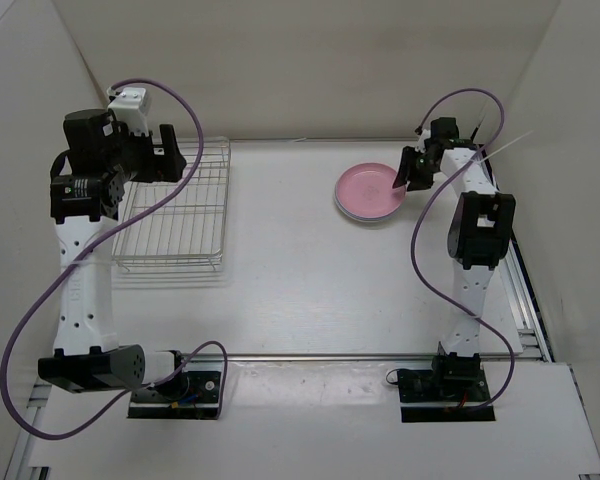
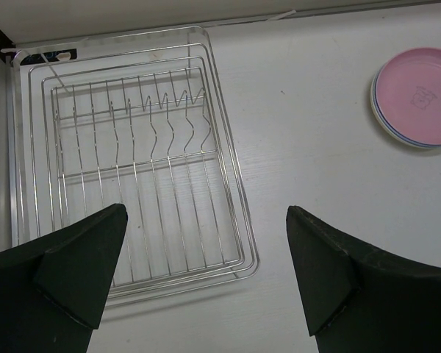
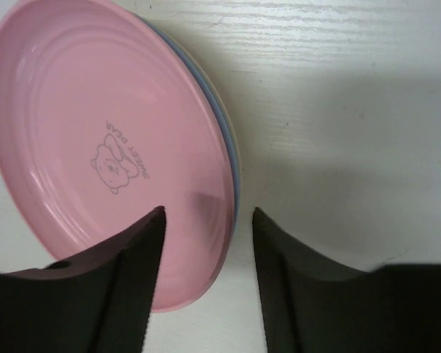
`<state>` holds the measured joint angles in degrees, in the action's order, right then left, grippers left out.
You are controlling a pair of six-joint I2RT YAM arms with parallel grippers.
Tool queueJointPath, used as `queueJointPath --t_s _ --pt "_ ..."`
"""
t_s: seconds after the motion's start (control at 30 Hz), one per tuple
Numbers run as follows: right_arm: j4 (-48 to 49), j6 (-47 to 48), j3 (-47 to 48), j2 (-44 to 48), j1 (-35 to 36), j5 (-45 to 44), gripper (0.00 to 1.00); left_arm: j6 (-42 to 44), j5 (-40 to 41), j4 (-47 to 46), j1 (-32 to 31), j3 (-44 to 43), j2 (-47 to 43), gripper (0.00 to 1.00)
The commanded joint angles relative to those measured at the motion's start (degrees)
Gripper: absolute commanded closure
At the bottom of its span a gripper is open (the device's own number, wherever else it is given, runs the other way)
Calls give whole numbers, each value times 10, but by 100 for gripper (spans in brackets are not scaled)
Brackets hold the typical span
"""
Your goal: Unload the plates from the dish rack
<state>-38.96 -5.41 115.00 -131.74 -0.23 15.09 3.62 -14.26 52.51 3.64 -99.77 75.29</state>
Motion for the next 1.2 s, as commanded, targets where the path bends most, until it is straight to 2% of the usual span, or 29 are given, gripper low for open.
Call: queueJointPath --t_s 0.0,0.1,0.2,0.23,0.27,0.3,0.53,0.63,0.8,0.93,1.0,1.17 --pt "1 5 23 -2 5 9 42 8 -11 0 2 9 -26 0" --pt "1 5 29 21 5 9 24 19 -11 -5 2 34 -32 0" --pt "-4 12 18 60 5 3 18 24 -6 -17 2 67 -44 0" --pt "-4 12 13 73 5 3 9 24 -1 -28 2 78 -53 0" --pt "-4 19 -2 105 5 3 7 24 5 -35 2 91 -58 0" --pt "-4 26 -12 124 5 3 0 24 15 -43 2 118 -69 0" --pt "-35 66 -102 303 -28 -23 0 19 36 -93 37 224 -112 0" --pt "-35 79 -187 427 -81 -28 0 19 36 -98 59 248 -131 0" --pt "-30 100 -355 580 -170 -11 0 19 20 -104 92 265 -153 0" --pt "-19 128 -448 722 -242 -11 0 19 -5 -104 128 280 -167 0" --pt "-14 133 -486 780 -255 -11 0 19 -16 -109 141 289 -172 0" --pt "-25 119 -509 841 -261 -14 0 7 -56 -123 170 312 -172 0"
